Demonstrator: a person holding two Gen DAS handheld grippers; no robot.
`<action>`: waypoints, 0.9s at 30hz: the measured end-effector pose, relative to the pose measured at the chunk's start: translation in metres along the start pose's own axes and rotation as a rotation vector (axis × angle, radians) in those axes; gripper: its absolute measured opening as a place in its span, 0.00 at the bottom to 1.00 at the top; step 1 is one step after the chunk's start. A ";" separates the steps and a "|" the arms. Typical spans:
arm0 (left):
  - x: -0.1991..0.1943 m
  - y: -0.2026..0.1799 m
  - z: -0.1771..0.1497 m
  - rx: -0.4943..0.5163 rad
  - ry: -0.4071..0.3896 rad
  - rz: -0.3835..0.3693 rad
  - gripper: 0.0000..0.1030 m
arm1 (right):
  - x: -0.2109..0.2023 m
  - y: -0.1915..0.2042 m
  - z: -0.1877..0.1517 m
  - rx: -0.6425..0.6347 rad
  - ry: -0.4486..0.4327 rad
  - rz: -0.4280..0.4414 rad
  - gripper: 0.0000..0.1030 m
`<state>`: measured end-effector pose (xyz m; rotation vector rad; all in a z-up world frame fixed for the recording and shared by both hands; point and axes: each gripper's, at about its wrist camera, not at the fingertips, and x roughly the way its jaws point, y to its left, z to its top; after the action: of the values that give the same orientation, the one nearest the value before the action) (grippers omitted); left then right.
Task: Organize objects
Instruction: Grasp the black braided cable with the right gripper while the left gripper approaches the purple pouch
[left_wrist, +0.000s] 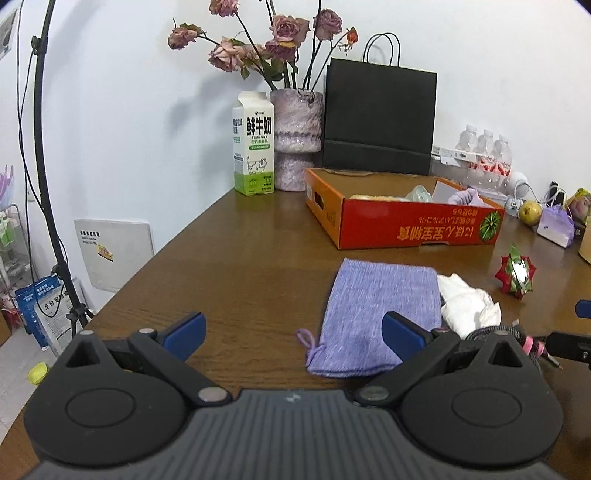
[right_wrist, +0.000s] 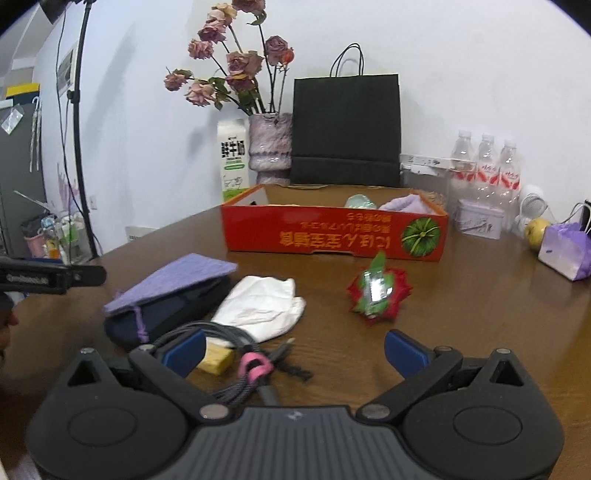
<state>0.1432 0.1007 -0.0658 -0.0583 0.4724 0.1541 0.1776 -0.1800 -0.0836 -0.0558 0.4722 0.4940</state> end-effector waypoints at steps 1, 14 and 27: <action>0.000 0.002 -0.001 0.003 0.002 -0.004 1.00 | 0.001 0.002 -0.001 0.015 0.014 0.008 1.00; 0.003 0.033 -0.006 0.000 0.003 -0.077 1.00 | 0.030 0.045 -0.004 0.025 0.215 0.027 1.00; 0.004 0.045 -0.007 -0.066 0.008 -0.131 1.00 | 0.055 0.069 0.001 -0.002 0.243 -0.090 1.00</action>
<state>0.1360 0.1448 -0.0750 -0.1539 0.4704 0.0405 0.1885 -0.0943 -0.1029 -0.1394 0.7045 0.4006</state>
